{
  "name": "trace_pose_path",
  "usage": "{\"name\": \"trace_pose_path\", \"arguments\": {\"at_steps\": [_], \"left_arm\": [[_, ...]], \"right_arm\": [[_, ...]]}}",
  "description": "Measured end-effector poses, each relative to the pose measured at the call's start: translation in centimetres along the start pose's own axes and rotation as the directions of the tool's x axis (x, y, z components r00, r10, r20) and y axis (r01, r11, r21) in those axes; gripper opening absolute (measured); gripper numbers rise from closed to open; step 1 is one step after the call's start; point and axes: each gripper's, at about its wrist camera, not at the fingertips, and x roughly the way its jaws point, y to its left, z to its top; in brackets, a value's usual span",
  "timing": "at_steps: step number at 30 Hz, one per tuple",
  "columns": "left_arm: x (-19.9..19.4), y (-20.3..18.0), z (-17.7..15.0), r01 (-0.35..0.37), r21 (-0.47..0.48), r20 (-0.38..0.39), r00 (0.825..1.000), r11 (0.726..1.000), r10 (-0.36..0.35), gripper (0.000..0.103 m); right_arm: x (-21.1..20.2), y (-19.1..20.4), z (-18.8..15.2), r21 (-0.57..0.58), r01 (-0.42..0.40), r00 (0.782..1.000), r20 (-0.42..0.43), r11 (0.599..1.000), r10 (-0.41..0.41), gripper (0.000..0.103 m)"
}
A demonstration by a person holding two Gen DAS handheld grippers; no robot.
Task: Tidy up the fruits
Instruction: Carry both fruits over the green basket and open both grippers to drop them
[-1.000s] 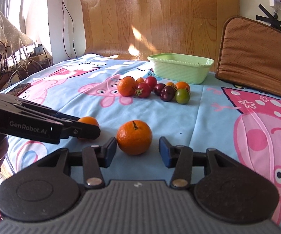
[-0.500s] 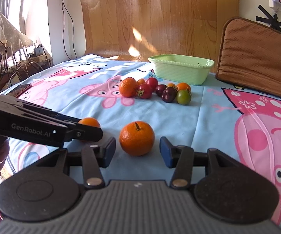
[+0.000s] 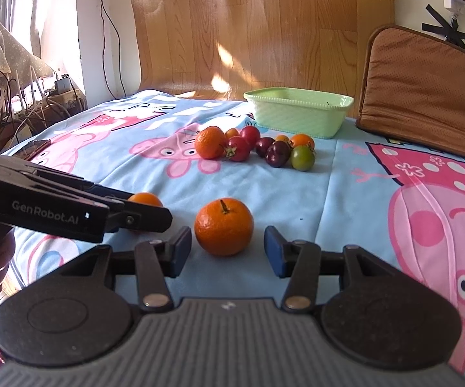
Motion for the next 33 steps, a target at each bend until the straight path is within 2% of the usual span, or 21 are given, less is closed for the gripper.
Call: {"name": "trace_pose_path", "arguments": {"at_steps": [7,10,11,16,21,25,30,33], "left_arm": [[0.4,-0.1,0.2,0.009,0.005,-0.002,1.0,1.0,-0.009,0.043],[0.5,-0.1,0.1,-0.001,0.013,-0.003,1.0,1.0,0.001,0.036],[0.5,-0.1,0.0,-0.002,0.019,-0.002,1.0,1.0,0.002,0.03],[0.6,0.5,1.5,0.028,0.004,0.002,1.0,1.0,-0.028,0.029],[1.2,1.2,6.4,0.058,0.009,0.062,0.996,0.998,-0.059,0.029],[3.7,1.4,12.0,0.042,0.053,0.108,0.993,0.998,-0.048,0.029],[9.3,3.5,18.3,0.022,0.007,0.105,0.994,1.0,-0.022,0.03],[12.9,4.8,20.4,0.021,-0.026,0.07,0.997,0.999,-0.02,0.03]], "right_arm": [[0.1,0.0,0.0,-0.004,0.001,1.0,0.006,1.0,-0.001,0.053],[0.5,0.1,0.0,-0.008,-0.011,1.0,-0.006,1.0,0.011,0.051],[0.7,0.1,0.0,-0.009,-0.017,1.0,-0.01,1.0,0.017,0.043],[0.7,-0.1,0.8,-0.019,-0.019,1.0,0.012,1.0,0.019,0.042],[2.0,-1.7,3.7,-0.003,-0.035,0.999,0.038,0.999,0.035,0.043],[4.1,-4.5,7.6,0.015,-0.024,0.996,0.092,1.0,0.022,0.043],[8.5,-9.7,12.4,0.097,0.017,0.993,0.113,0.995,-0.028,0.043],[11.3,-11.8,13.9,0.106,0.055,0.993,0.094,0.993,-0.065,0.043]]}}
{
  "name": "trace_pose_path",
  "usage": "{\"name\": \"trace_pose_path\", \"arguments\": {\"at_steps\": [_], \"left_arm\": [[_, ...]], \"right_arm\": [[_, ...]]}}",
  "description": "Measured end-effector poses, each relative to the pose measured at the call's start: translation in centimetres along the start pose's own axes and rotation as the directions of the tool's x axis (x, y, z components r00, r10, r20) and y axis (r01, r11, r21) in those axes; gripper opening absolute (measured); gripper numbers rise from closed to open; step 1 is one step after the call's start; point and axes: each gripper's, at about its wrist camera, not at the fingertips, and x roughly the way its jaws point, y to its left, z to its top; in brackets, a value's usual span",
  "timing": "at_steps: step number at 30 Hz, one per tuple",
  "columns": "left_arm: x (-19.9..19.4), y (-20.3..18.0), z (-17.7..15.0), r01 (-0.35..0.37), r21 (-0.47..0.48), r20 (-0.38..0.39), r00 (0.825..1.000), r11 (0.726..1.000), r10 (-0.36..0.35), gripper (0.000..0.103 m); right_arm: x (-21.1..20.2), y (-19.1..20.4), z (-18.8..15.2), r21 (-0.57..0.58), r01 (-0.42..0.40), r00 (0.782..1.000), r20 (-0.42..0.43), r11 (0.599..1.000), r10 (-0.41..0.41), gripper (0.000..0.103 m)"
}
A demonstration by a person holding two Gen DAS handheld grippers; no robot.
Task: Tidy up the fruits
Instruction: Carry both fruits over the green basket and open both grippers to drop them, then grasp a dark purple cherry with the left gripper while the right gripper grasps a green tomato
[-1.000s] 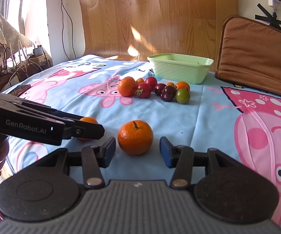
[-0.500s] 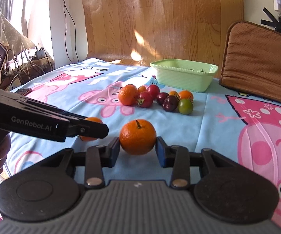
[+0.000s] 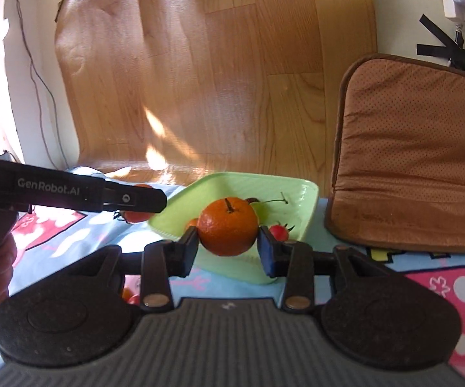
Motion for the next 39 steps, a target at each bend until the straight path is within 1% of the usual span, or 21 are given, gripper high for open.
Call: {"name": "trace_pose_path", "arguments": {"at_steps": [3,7,8,9,10,12,14,17,19,22,24,26,28,30,31,32,35,37,39], "left_arm": [[3.2,0.4,0.8,-0.032,0.011,-0.037,0.999,0.999,0.032,0.03],[6.3,0.7,0.9,-0.061,0.017,-0.079,0.995,0.998,0.062,0.03],[6.6,0.7,0.9,-0.068,0.018,-0.083,0.994,0.997,0.07,0.031],[6.9,0.7,0.9,-0.068,0.017,-0.086,0.994,0.998,0.069,0.036],[6.8,0.7,0.9,-0.07,0.013,-0.083,0.994,0.997,0.071,0.036],[5.9,0.7,0.8,-0.061,0.008,-0.066,0.996,0.998,0.061,0.037],[4.1,0.5,0.6,-0.037,0.014,-0.036,0.999,0.999,0.037,0.037],[1.0,0.2,-0.5,0.018,0.029,-0.007,1.0,0.999,-0.017,0.037],[-1.0,0.0,-1.9,0.066,0.02,-0.01,0.998,0.998,-0.066,0.037],[-3.2,-0.2,-4.3,0.112,0.006,-0.021,0.994,0.994,-0.112,0.037],[-4.1,-0.3,-5.6,0.137,-0.015,-0.029,0.99,0.99,-0.137,0.037],[-4.6,-0.7,-6.8,0.165,-0.033,-0.041,0.985,0.986,-0.166,0.037],[-4.5,-1.6,-7.6,0.176,-0.022,-0.058,0.983,0.984,-0.177,0.037],[-4.3,-2.6,-8.3,0.181,0.005,-0.074,0.981,0.983,-0.18,0.036],[-4.2,-3.1,-8.6,0.183,0.019,-0.081,0.98,0.983,-0.181,0.036],[-4.2,-3.6,-8.8,0.18,0.032,-0.085,0.981,0.983,-0.177,0.036],[-3.9,-4.9,-9.6,0.138,0.097,-0.087,0.988,0.986,-0.13,0.036],[-3.6,-6.0,-10.2,0.084,0.167,-0.079,0.994,0.982,-0.071,0.036],[-3.2,-6.7,-10.5,0.052,0.213,-0.075,0.997,0.976,-0.036,0.037]], "right_arm": [[2.4,-1.4,0.1,0.011,0.02,0.999,-0.033,1.0,-0.02,0.043],[3.9,-1.7,-0.3,-0.006,0.032,0.998,-0.058,0.999,-0.032,0.044],[4.0,-1.8,-0.4,-0.005,0.033,0.998,-0.06,0.999,-0.033,0.044],[3.9,-1.9,-0.4,-0.002,0.033,0.998,-0.055,0.999,-0.033,0.044],[3.6,-1.9,-0.4,0.002,0.033,0.998,-0.048,0.999,-0.033,0.045],[2.3,-1.8,-0.4,0.004,0.041,0.999,-0.02,0.999,-0.041,0.045],[0.5,-1.8,-0.7,0.003,0.036,0.999,0.013,0.999,-0.036,0.045],[-2.3,-1.3,-1.9,-0.004,-0.018,1.0,0.022,1.0,0.018,0.045],[-3.9,-0.9,-3.2,-0.01,-0.05,0.999,0.007,0.999,0.05,0.045],[-5.5,-0.5,-5.3,-0.004,-0.081,0.996,-0.036,0.997,0.081,0.045],[-5.3,0.2,-6.0,-0.001,-0.098,0.992,-0.074,0.995,0.098,0.044],[-5.1,1.0,-6.6,-0.032,-0.105,0.99,-0.099,0.994,0.101,0.044],[-4.7,1.8,-6.8,-0.074,-0.102,0.988,-0.125,0.992,0.092,0.045],[-4.1,2.1,-7.0,-0.101,-0.125,0.982,-0.154,0.987,0.108,0.044],[-3.8,2.1,-7.2,-0.117,-0.129,0.981,-0.159,0.985,0.11,0.042],[-3.6,2.0,-7.3,-0.131,-0.128,0.98,-0.169,0.983,0.105,0.027],[-4.2,1.7,-7.5,-0.134,-0.133,0.979,-0.171,0.982,0.11,0.028],[-5.0,1.3,-7.8,-0.141,-0.108,0.984,-0.158,0.984,0.085,0.028],[-5.9,0.8,-8.3,-0.143,-0.077,0.988,-0.146,0.987,0.056,0.028]]}}
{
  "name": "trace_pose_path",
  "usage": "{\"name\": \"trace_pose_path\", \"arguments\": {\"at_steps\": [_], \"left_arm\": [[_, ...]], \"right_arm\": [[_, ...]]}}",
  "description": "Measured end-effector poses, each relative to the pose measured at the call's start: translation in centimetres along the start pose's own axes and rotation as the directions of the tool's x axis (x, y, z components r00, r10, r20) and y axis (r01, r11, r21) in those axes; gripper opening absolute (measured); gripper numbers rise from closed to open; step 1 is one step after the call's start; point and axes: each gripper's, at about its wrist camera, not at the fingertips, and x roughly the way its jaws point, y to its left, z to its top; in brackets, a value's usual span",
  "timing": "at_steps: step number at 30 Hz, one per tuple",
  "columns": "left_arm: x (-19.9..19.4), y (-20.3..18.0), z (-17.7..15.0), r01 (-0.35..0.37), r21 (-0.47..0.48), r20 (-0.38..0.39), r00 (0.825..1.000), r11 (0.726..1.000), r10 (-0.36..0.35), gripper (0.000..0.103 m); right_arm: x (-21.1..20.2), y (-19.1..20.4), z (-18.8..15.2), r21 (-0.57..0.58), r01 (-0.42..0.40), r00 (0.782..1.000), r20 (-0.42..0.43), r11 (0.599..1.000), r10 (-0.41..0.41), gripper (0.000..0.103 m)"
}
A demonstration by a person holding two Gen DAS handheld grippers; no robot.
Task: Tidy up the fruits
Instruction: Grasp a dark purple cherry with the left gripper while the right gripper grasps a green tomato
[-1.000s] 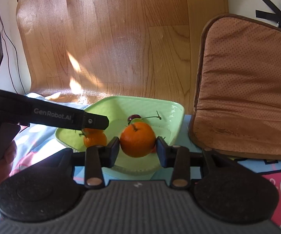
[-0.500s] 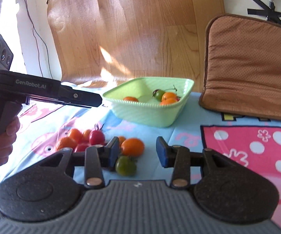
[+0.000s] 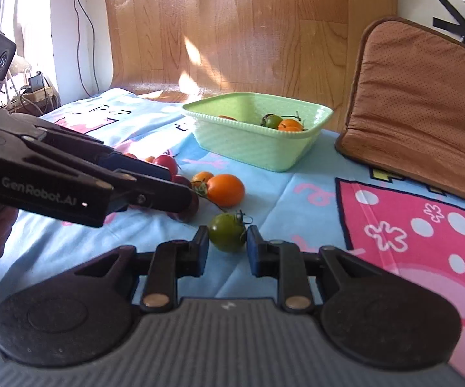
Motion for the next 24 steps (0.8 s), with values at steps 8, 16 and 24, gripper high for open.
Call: {"name": "trace_pose_path", "arguments": {"at_steps": [8,16,24], "left_arm": [[1.6,-1.8,0.0,-0.09,0.105,0.005,0.996,0.99,0.09,0.043],[1.4,-2.4,-0.8,-0.151,0.16,0.031,0.989,0.976,0.148,0.029],[-1.3,-3.2,-2.1,-0.055,0.146,0.006,0.998,0.988,0.055,0.019]], "right_arm": [[-1.4,-1.4,-1.5,0.097,-0.003,0.999,0.034,0.995,0.0,0.028],[-1.6,-1.4,-1.5,0.11,-0.002,0.999,0.042,0.994,-0.002,0.028],[-2.7,-0.3,-2.2,0.125,-0.027,0.998,0.052,0.992,0.021,0.028]]}}
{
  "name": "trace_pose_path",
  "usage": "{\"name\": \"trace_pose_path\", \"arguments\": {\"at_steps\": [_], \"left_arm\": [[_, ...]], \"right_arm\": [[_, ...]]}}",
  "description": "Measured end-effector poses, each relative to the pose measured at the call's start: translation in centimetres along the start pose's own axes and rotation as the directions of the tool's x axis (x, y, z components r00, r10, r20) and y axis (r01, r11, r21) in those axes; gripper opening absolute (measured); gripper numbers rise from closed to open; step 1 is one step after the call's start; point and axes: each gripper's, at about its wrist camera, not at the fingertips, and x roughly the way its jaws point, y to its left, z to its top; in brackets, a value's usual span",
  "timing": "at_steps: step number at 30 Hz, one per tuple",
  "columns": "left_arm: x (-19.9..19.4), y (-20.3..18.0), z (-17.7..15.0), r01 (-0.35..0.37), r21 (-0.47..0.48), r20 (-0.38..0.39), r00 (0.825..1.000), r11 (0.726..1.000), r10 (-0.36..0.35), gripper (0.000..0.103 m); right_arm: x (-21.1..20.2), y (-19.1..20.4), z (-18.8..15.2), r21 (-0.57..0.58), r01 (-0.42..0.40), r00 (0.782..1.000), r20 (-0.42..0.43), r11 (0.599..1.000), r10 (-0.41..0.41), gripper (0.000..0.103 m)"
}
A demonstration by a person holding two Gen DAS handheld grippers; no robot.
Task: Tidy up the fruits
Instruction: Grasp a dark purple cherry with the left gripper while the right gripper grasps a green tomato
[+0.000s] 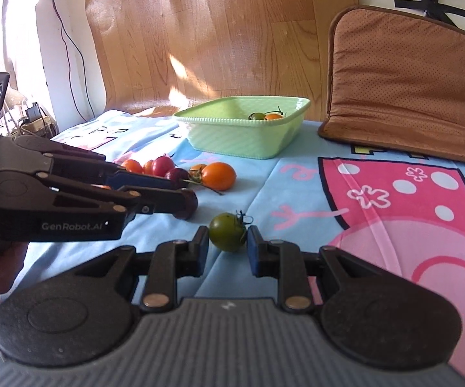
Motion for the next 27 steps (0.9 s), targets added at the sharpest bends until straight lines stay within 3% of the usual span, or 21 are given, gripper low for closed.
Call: {"name": "trace_pose_path", "arguments": {"at_steps": [4,7,8,10,16,17,19,27], "left_arm": [[-2.0,-0.3,-1.5,0.036,-0.029,-0.003,0.999,0.999,-0.037,0.021],[-2.8,-0.4,-1.2,0.021,-0.023,0.031,0.999,1.0,-0.02,0.024],[-2.8,-0.4,-0.9,0.013,-0.018,0.037,0.999,1.0,-0.013,0.03],[-2.4,-0.5,-0.3,0.0,-0.002,0.047,0.999,1.0,0.0,0.042],[0.7,-0.9,-0.5,-0.046,0.055,-0.012,0.999,0.997,0.047,0.047],[0.9,-0.8,-0.7,-0.048,0.049,-0.019,0.999,0.998,0.049,0.046],[1.2,-0.2,-1.0,-0.037,0.008,-0.037,0.999,0.999,0.037,0.031],[-2.0,0.4,-2.2,-0.007,-0.05,-0.006,1.0,0.999,0.007,0.031]], "right_arm": [[-0.6,1.2,-0.7,-0.025,-0.013,1.0,-0.002,1.0,0.013,0.028],[-0.7,1.9,-0.8,-0.057,0.005,1.0,0.0,0.998,-0.005,0.028],[-0.6,1.8,-0.8,-0.051,0.007,1.0,0.0,0.999,-0.007,0.028],[-0.6,1.6,-0.8,-0.034,0.007,1.0,0.001,0.999,-0.007,0.028],[-0.8,1.3,-1.0,-0.007,0.005,1.0,0.009,1.0,-0.005,0.028],[-0.9,1.3,-1.0,-0.004,0.002,1.0,0.011,1.0,-0.002,0.028],[-0.8,1.2,-1.0,0.003,-0.005,1.0,0.009,1.0,0.005,0.028],[-1.0,2.4,-1.2,-0.006,-0.027,1.0,-0.01,1.0,0.027,0.028]]}}
